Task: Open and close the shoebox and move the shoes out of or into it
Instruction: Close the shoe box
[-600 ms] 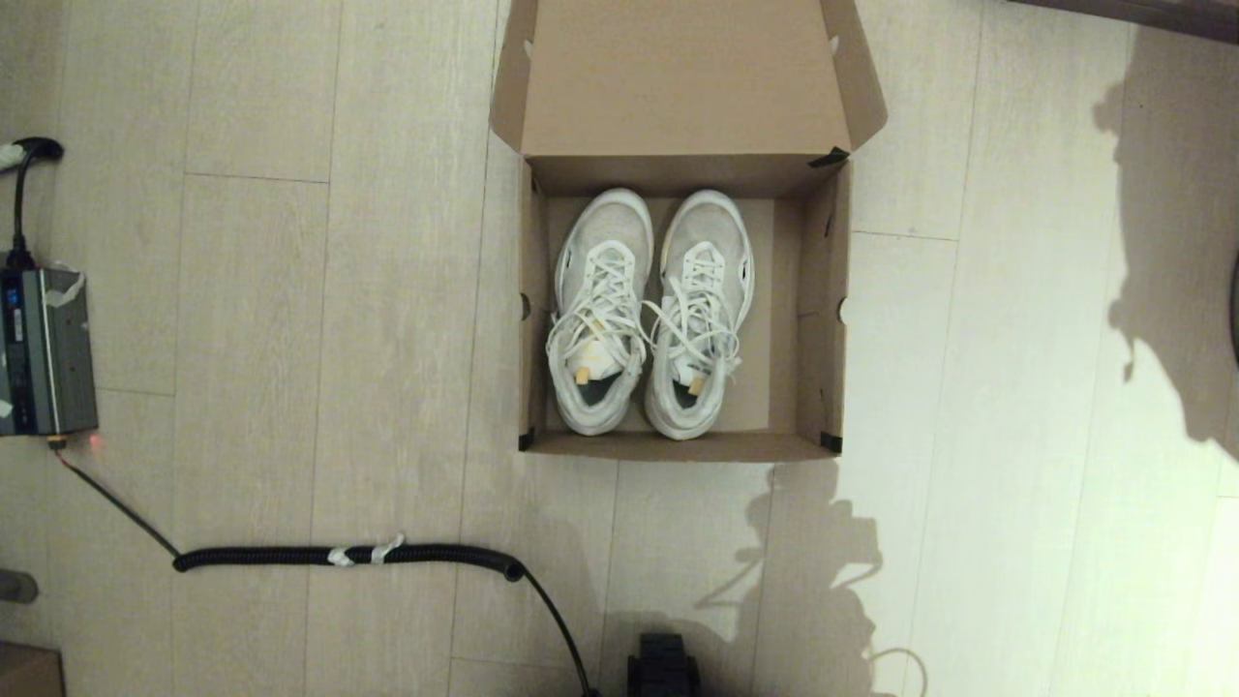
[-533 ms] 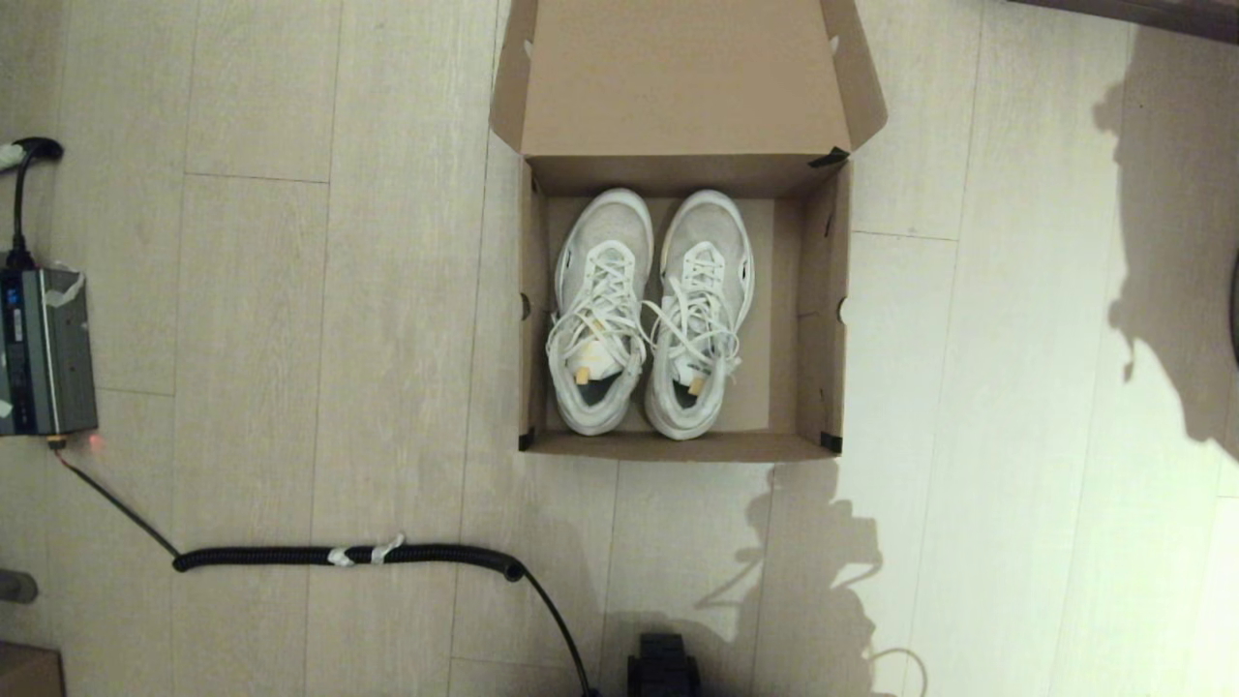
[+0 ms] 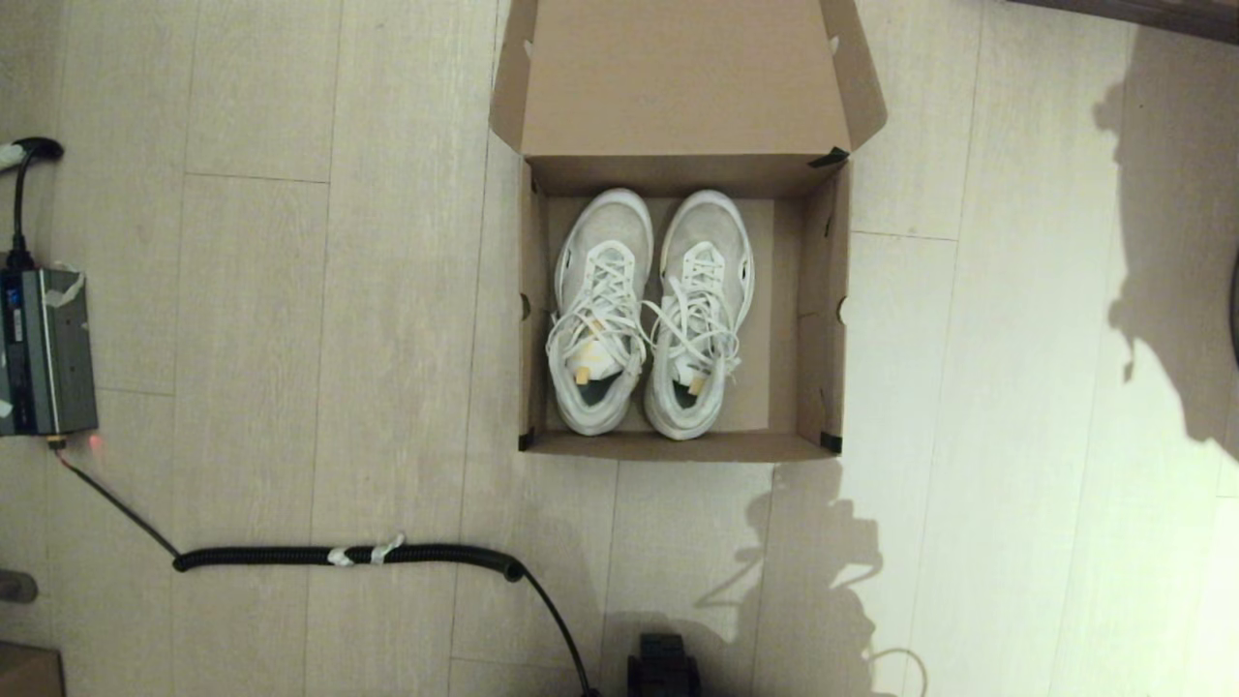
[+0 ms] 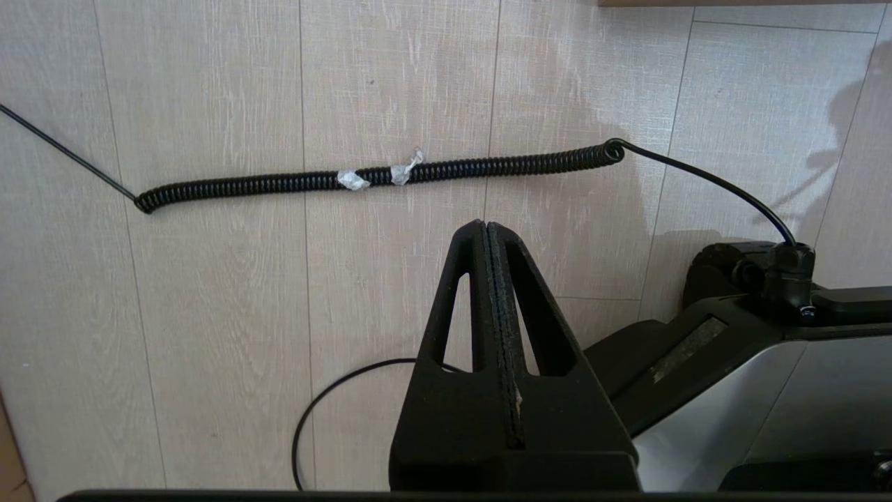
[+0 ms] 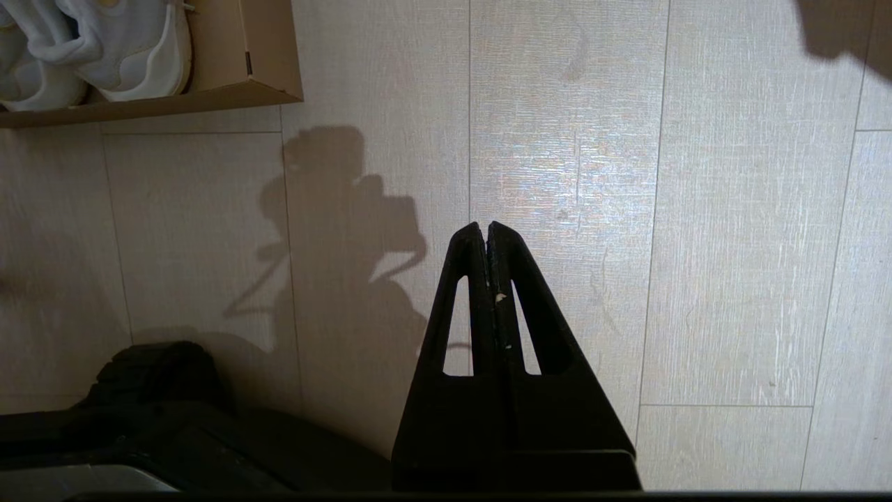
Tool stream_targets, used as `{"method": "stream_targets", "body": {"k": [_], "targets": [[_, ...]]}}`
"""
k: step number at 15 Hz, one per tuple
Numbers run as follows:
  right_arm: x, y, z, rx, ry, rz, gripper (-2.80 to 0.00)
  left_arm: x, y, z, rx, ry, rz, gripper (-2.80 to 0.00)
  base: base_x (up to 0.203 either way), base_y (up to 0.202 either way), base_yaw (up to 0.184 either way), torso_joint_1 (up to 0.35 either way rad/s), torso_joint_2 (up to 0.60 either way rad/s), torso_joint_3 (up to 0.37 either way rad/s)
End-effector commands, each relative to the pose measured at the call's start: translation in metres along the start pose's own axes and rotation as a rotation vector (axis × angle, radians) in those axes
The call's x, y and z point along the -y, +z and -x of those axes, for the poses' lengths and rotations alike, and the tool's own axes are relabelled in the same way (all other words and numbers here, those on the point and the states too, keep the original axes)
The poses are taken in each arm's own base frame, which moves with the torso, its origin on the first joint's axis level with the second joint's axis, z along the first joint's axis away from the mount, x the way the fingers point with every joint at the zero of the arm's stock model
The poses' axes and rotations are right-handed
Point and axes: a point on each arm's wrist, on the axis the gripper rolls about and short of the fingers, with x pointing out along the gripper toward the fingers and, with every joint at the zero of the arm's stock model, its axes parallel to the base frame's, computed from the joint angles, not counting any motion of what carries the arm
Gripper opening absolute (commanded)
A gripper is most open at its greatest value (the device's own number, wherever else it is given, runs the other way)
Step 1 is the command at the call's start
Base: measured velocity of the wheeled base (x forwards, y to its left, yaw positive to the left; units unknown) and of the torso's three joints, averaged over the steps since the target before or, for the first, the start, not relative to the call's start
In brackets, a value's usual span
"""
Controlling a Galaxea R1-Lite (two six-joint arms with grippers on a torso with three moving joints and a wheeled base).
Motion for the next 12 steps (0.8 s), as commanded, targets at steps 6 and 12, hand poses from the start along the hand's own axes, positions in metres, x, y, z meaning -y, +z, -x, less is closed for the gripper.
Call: {"method": "stream_targets", "body": {"k": [6,12], "targets": [[-0.011,0.082,-0.010,-0.025,0.055,-0.203,-2.80,0.001,0.086,-0.008,0.014,-0.085,0.070,-2.80,0.000,0.000,0.000,0.000,0.00,0.000],[-0.028,0.135,-0.168,-0.307,0.055,-0.457,-2.80,0.005,0.187,-0.169,-0.227,-0.252,0.428,-2.80,0.000,0.000,0.000,0.000,0.00,0.000]]}}
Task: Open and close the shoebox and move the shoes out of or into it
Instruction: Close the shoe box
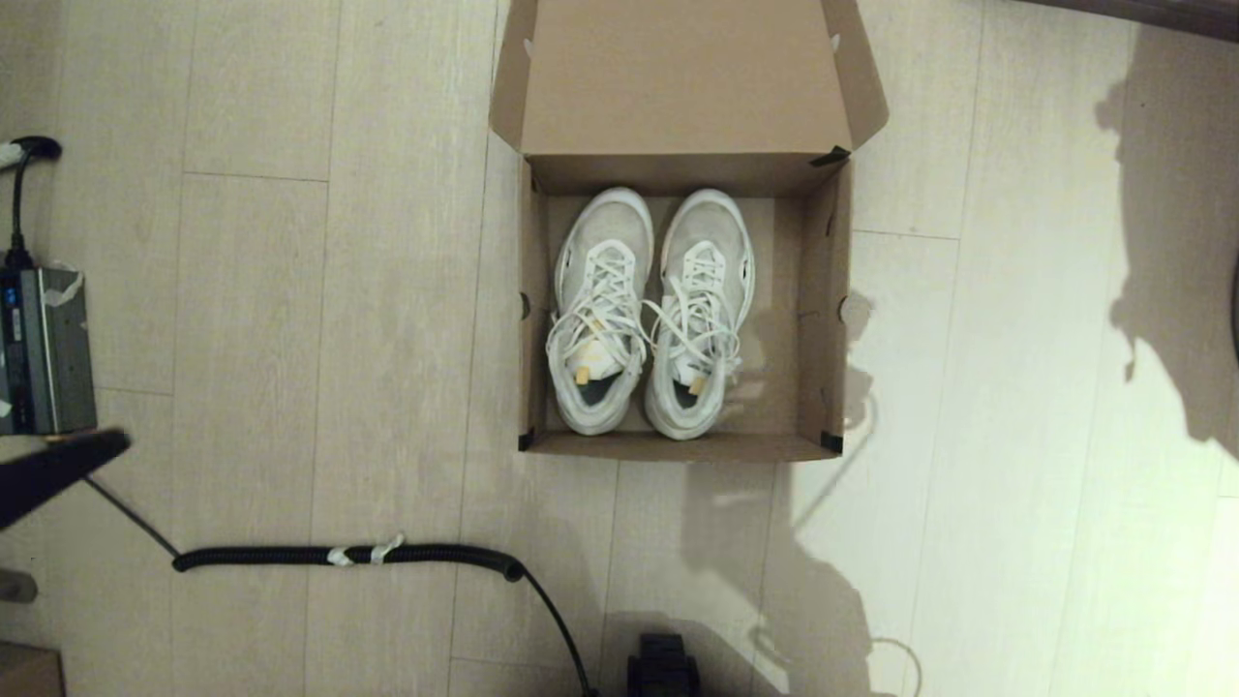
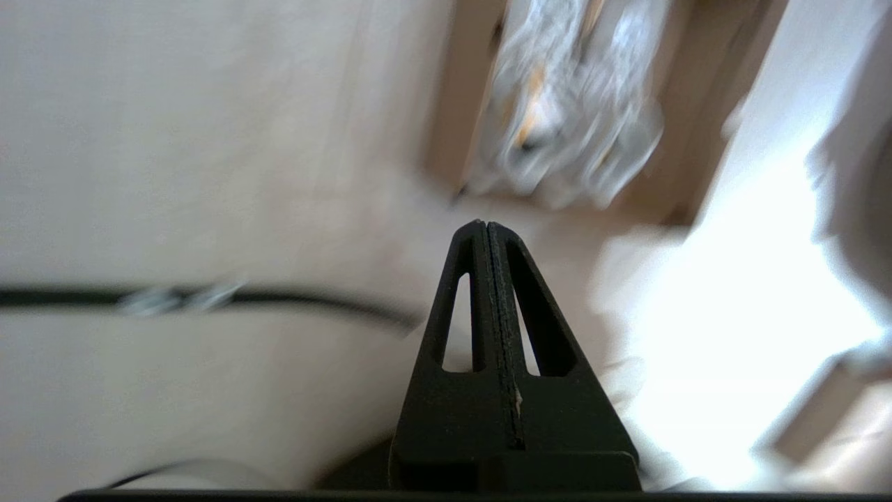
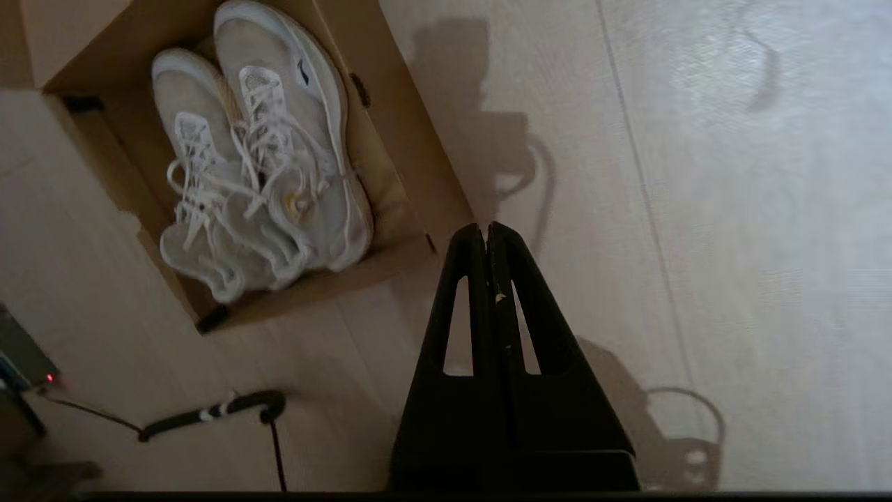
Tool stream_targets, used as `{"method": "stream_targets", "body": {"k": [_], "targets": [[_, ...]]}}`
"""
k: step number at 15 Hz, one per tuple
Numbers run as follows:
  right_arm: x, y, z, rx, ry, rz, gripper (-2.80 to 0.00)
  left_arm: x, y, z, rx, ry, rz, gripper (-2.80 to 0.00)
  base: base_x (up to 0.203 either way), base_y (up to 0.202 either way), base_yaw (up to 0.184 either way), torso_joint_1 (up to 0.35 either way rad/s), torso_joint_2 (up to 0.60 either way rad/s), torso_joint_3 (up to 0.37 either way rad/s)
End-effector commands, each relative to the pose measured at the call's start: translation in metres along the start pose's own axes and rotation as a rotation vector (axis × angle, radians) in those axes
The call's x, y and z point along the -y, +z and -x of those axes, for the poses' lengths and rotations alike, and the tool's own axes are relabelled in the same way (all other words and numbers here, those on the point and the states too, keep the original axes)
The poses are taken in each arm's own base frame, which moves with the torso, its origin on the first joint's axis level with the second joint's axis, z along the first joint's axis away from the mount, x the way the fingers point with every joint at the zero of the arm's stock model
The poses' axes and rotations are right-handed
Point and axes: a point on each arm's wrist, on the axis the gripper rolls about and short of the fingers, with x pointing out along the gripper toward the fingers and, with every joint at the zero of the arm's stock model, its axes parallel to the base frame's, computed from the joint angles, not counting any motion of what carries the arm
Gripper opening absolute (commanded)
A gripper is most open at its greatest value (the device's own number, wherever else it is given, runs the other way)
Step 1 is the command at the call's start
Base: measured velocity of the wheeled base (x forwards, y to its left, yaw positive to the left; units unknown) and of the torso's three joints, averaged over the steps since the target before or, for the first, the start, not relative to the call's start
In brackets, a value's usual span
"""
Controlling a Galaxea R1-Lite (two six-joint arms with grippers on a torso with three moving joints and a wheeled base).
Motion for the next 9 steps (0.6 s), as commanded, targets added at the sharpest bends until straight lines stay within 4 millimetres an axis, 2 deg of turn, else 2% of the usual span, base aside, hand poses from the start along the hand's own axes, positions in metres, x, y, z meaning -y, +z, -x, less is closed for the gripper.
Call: {"method": "stream_targets", "body": {"k": [1,3,5,7,9], "targets": [[0.012,-0.003,-0.087,-0.136,-0.082,-0.038,-2.80,-0.026,0.007,-0.099,-0.150,0.025,0.107,-2.80,0.000,0.000,0.000,0.000,0.00,0.000],[0.018,0.004,-0.149,-0.121,-0.068,-0.064,-2.80,-0.046,0.015,-0.165,-0.135,-0.012,0.152,-2.80,0.000,0.000,0.000,0.000,0.00,0.000],[0.021,0.020,-0.206,-0.071,-0.005,-0.077,-2.80,-0.066,0.026,-0.224,-0.092,-0.055,0.177,-2.80,0.000,0.000,0.000,0.000,0.00,0.000],[0.018,0.044,-0.244,-0.009,0.110,-0.071,-2.80,-0.076,0.051,-0.270,0.035,-0.135,0.189,-2.80,0.000,0.000,0.000,0.000,0.00,0.000],[0.019,0.067,-0.263,0.047,0.221,-0.048,-2.80,-0.075,0.076,-0.293,0.184,-0.241,0.202,-2.80,0.000,0.000,0.000,0.000,0.00,0.000]]}}
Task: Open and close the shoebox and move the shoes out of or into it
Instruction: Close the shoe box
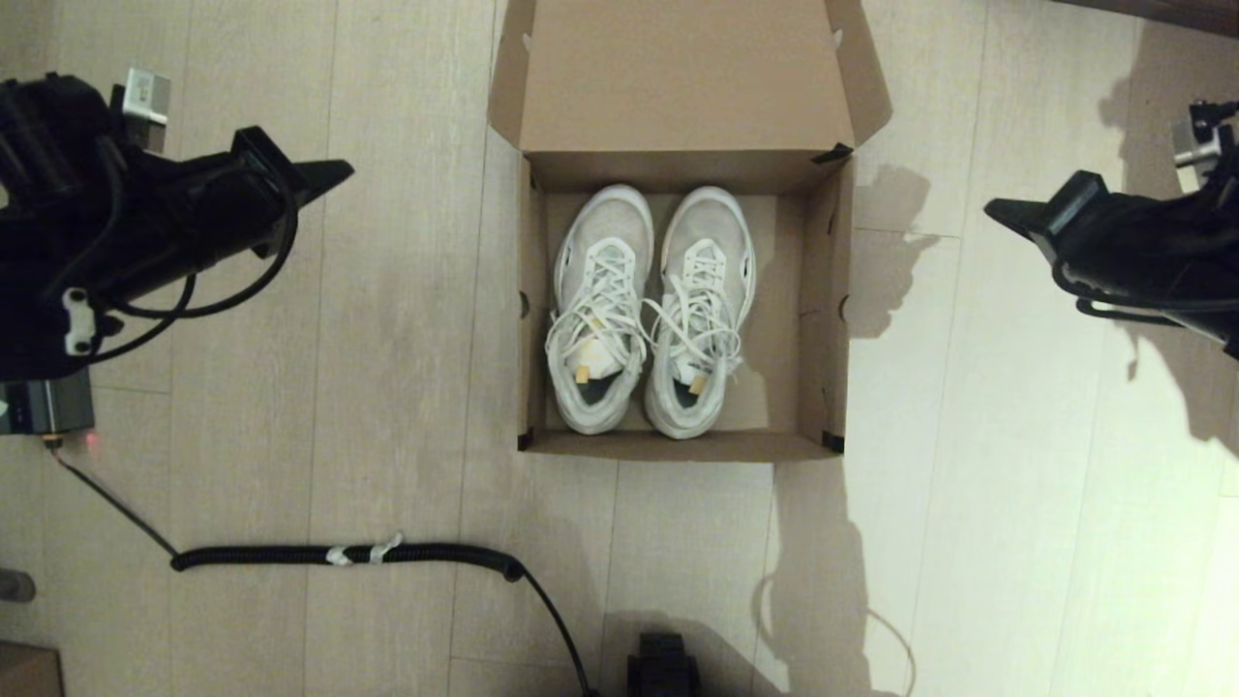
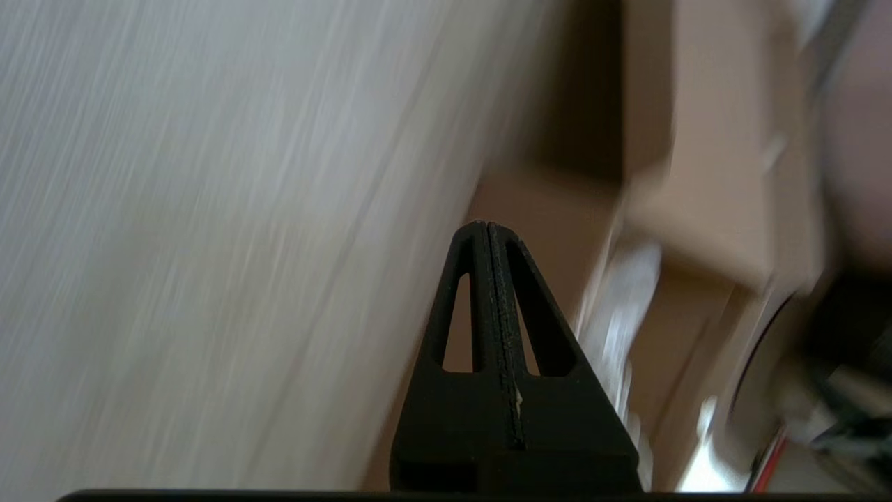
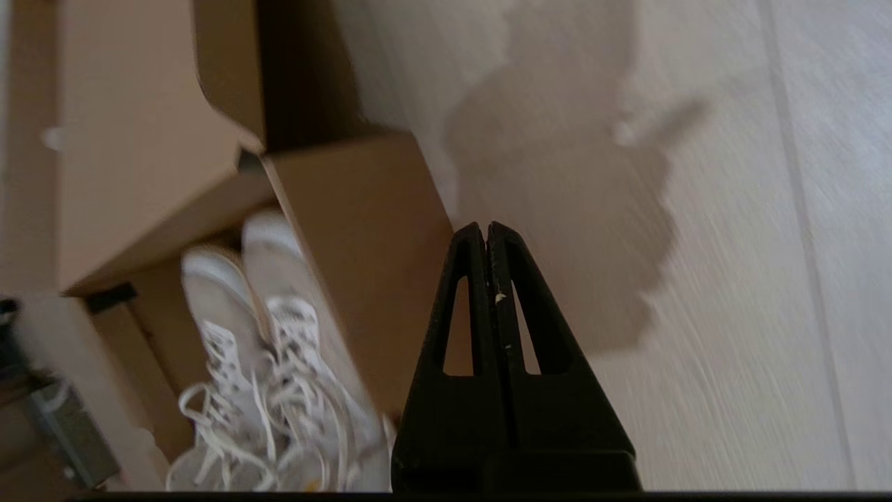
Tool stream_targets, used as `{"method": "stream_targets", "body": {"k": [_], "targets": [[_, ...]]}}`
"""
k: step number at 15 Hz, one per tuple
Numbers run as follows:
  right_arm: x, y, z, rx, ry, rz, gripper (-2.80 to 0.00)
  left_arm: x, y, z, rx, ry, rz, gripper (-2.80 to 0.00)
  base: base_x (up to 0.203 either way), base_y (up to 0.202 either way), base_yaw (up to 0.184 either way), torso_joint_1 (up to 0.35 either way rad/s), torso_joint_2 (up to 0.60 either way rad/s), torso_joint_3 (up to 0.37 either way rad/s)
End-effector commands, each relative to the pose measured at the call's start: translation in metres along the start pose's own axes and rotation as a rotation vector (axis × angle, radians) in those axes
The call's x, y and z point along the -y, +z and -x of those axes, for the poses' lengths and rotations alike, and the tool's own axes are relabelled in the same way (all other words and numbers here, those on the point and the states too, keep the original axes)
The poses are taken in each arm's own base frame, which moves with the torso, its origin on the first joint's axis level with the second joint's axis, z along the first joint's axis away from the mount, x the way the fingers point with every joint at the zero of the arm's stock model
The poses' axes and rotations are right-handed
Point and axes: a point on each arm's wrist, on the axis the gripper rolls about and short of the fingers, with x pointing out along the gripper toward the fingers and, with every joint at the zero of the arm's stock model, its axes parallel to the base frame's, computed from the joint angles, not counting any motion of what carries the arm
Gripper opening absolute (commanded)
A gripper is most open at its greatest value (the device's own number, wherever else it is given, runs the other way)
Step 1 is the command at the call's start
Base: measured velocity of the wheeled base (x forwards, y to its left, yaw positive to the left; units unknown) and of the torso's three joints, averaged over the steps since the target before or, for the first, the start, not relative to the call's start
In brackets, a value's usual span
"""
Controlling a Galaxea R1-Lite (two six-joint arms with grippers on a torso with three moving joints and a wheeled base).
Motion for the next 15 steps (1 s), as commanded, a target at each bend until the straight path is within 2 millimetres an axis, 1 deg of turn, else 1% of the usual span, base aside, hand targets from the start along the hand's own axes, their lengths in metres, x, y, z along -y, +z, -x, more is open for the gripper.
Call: {"method": "stream_targets", "body": {"k": [1,3,5,6,7,9,11,13,14,15], "targets": [[0.026,-0.001,-0.029,-0.008,0.027,0.003,-2.80,-0.026,-0.008,-0.038,0.041,-0.049,0.024,-2.80,0.000,0.000,0.000,0.000,0.00,0.000],[0.030,0.005,-0.036,0.007,0.064,0.003,-2.80,-0.016,-0.005,-0.056,0.072,-0.121,0.023,-2.80,0.000,0.000,0.000,0.000,0.00,0.000],[0.027,0.006,-0.038,0.019,0.084,-0.016,-2.80,0.001,-0.013,-0.073,0.075,-0.190,0.027,-2.80,0.000,0.000,0.000,0.000,0.00,0.000],[0.024,0.006,-0.041,0.045,0.116,-0.029,-2.80,0.013,-0.018,-0.078,0.066,-0.222,0.029,-2.80,0.000,0.000,0.000,0.000,0.00,0.000],[0.021,0.005,-0.046,0.089,0.164,-0.036,-2.80,0.019,-0.024,-0.083,0.060,-0.243,0.024,-2.80,0.000,0.000,0.000,0.000,0.00,0.000],[0.021,0.000,-0.061,0.117,0.208,-0.047,-2.80,0.020,-0.039,-0.099,0.059,-0.270,-0.028,-2.80,0.000,0.000,0.000,0.000,0.00,0.000],[0.021,0.000,-0.073,0.133,0.230,-0.048,-2.80,0.020,-0.048,-0.112,0.071,-0.291,-0.075,-2.80,0.000,0.000,0.000,0.000,0.00,0.000],[0.021,0.002,-0.085,0.170,0.234,-0.044,-2.80,0.019,-0.051,-0.121,0.092,-0.312,-0.091,-2.80,0.000,0.000,0.000,0.000,0.00,0.000],[0.017,0.002,-0.089,0.197,0.232,-0.046,-2.80,0.020,-0.051,-0.120,0.100,-0.320,-0.102,-2.80,0.000,0.000,0.000,0.000,0.00,0.000],[0.012,0.004,-0.088,0.206,0.241,-0.043,-2.80,0.023,-0.047,-0.119,0.111,-0.323,-0.124,-2.80,0.000,0.000,0.000,0.000,0.00,0.000]]}}
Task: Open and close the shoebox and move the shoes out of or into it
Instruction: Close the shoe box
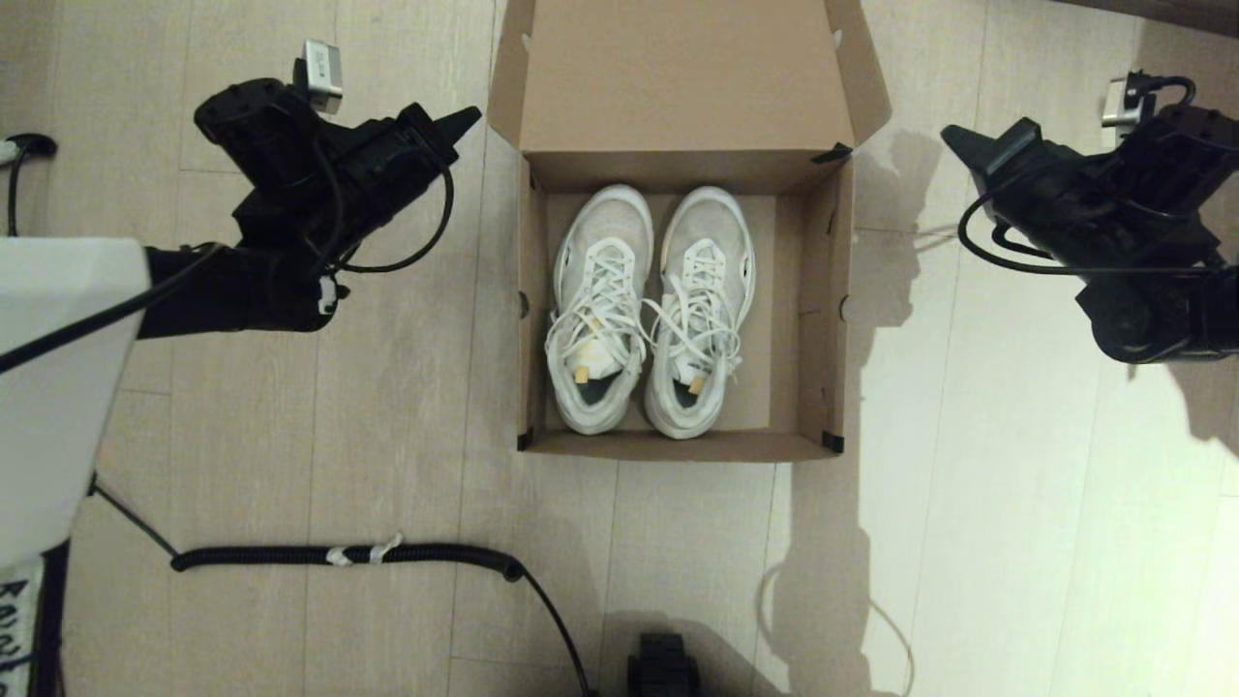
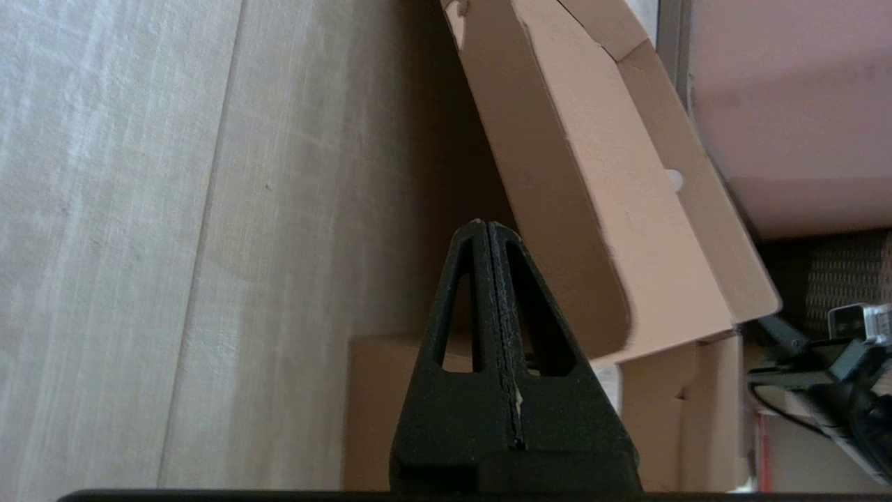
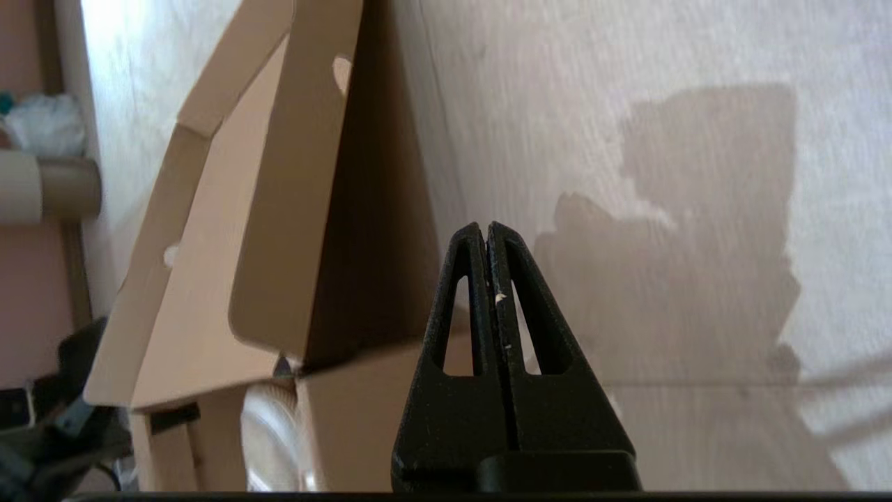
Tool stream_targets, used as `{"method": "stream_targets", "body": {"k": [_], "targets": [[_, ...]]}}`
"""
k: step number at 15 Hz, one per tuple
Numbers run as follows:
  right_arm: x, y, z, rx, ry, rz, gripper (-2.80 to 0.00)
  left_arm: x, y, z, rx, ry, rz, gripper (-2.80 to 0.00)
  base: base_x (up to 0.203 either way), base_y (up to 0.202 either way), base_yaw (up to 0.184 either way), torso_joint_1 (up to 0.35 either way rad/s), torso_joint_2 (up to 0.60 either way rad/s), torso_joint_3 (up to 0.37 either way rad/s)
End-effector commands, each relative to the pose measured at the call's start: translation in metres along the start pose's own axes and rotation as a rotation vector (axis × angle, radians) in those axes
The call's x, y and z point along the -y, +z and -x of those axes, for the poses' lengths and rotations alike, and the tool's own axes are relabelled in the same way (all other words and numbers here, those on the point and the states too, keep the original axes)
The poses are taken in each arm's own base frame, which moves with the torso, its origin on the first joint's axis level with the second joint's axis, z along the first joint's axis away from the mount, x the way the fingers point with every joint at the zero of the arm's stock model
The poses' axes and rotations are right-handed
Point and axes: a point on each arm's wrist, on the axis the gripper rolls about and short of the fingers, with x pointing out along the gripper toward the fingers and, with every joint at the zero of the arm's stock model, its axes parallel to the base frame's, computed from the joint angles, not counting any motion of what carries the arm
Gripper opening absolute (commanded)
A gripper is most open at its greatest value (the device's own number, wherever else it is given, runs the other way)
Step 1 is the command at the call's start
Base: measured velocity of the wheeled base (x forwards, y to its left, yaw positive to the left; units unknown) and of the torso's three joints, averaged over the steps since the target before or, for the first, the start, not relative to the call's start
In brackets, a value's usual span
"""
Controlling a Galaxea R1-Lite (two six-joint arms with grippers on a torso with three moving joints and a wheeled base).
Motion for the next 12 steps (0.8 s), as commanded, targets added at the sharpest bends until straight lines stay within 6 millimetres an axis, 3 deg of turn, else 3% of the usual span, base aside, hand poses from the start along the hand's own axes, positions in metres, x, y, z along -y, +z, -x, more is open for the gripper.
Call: {"method": "stream_targets", "body": {"k": [1,3,4,5,9,12], "targets": [[-0.005,0.001,-0.003,0.010,0.021,0.001,-2.80,0.001,-0.001,-0.001,0.004,-0.006,-0.037,-2.80,0.000,0.000,0.000,0.000,0.00,0.000],[-0.025,0.008,-0.002,0.016,0.054,0.006,-2.80,0.011,0.007,-0.002,0.017,-0.018,-0.125,-2.80,0.000,0.000,0.000,0.000,0.00,0.000],[-0.030,0.009,-0.004,0.012,0.059,0.004,0.00,0.018,0.011,-0.002,0.017,-0.026,-0.143,-1.86,0.000,0.000,0.000,0.000,0.00,0.000],[-0.034,0.010,-0.006,0.014,0.067,0.005,0.00,0.023,0.012,-0.003,0.002,-0.027,-0.147,0.00,0.000,0.000,0.000,0.000,0.00,0.000],[-0.034,0.010,-0.008,0.008,0.063,0.004,0.00,0.020,0.006,-0.004,-0.018,-0.019,-0.202,0.00,0.000,0.000,0.000,0.000,0.00,0.000],[-0.021,0.000,-0.016,0.003,0.046,0.003,0.00,-0.001,-0.006,-0.002,-0.036,0.012,-0.201,0.00,0.000,0.000,0.000,0.000,0.00,0.000]]}}
